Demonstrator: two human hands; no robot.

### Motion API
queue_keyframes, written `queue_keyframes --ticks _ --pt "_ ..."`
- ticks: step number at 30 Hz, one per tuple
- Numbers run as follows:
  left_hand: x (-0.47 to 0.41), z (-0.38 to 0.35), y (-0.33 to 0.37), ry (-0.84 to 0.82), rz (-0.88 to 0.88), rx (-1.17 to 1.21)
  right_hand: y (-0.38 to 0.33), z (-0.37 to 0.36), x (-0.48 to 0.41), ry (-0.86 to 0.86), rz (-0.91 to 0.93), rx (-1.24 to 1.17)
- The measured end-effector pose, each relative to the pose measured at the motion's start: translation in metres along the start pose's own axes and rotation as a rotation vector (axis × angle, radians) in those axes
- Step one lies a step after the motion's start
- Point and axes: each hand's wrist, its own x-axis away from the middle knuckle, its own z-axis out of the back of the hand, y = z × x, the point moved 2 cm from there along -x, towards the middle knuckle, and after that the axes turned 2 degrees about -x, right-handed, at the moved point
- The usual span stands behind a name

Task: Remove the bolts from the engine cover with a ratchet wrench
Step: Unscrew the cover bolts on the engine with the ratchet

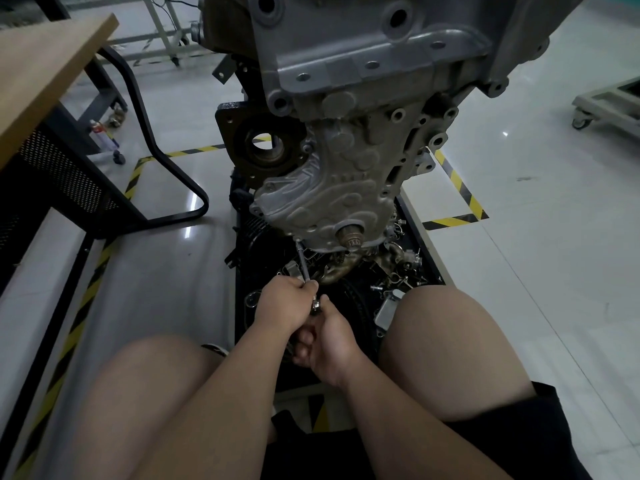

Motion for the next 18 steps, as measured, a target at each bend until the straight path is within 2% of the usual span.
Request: queue_keyframes --ticks 4,11,18 --pt "0.000 0.002 0.000 0.002 -0.011 -0.020 -0.001 0.004 0.000 0.072 0.076 0.167" --pt "0.001 0.002 0.001 -0.037 -0.012 0.033 -0.003 0.015 0.003 0.258 0.366 0.513" --pt "-0.001 -0.002 0.002 -0.085 0.019 0.126 -0.005 0.022 0.003 0.443 0.493 0.975"
